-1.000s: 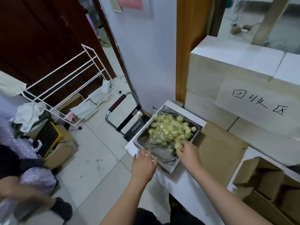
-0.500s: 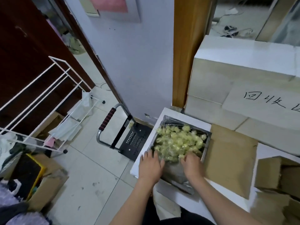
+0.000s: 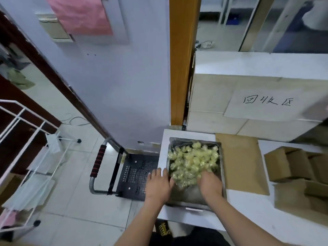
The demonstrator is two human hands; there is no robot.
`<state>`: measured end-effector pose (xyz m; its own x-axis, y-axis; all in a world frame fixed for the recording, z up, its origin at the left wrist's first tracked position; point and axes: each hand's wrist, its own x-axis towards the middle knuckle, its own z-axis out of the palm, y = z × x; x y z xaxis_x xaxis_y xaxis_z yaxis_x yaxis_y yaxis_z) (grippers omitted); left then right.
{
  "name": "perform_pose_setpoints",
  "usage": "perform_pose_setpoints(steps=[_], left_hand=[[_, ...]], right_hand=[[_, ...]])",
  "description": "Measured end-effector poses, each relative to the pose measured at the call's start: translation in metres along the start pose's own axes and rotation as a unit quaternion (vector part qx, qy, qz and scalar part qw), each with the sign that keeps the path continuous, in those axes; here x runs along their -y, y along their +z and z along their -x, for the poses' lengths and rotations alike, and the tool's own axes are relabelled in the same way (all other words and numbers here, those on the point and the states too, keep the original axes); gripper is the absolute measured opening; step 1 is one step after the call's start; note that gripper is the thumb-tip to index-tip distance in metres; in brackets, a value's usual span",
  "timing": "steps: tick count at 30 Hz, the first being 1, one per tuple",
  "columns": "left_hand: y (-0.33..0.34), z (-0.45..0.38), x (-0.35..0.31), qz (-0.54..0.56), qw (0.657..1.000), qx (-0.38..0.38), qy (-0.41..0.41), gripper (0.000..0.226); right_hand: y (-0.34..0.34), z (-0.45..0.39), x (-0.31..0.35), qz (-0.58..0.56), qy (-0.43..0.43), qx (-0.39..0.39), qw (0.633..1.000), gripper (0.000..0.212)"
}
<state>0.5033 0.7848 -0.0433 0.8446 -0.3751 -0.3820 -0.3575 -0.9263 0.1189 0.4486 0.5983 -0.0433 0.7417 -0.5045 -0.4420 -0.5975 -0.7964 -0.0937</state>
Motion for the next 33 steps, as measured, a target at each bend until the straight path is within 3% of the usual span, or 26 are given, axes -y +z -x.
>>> perform_pose_setpoints(steps=[4,9,15,21,33], left_hand=[[-0.005,-0.011,-0.006,-0.004,0.999,0.006,0.051,0.055],[-0.025,-0.025,-0.034,-0.013,0.992,0.014,0.122,0.055],[-0.056,-0.023,-0.085,-0.037,0.981,0.0,0.189,0.054],[-0.072,-0.007,-0.148,-0.064,0.968,-0.009,0.244,0.053],[-0.048,0.071,-0.295,-0.125,0.944,-0.004,0.304,0.051]], right_hand=[[-0.014,0.012,0.004,-0.017,-0.022,-0.055,0.998,0.037],[-0.035,0.024,-0.009,0.005,-0.009,-0.033,0.999,0.06],[-0.067,0.041,-0.043,-0.02,0.014,-0.039,0.999,0.059],[-0.095,0.066,-0.096,0.029,0.04,-0.038,0.998,0.062],[-0.114,0.136,-0.247,-0.032,0.102,-0.082,0.991,0.056]])
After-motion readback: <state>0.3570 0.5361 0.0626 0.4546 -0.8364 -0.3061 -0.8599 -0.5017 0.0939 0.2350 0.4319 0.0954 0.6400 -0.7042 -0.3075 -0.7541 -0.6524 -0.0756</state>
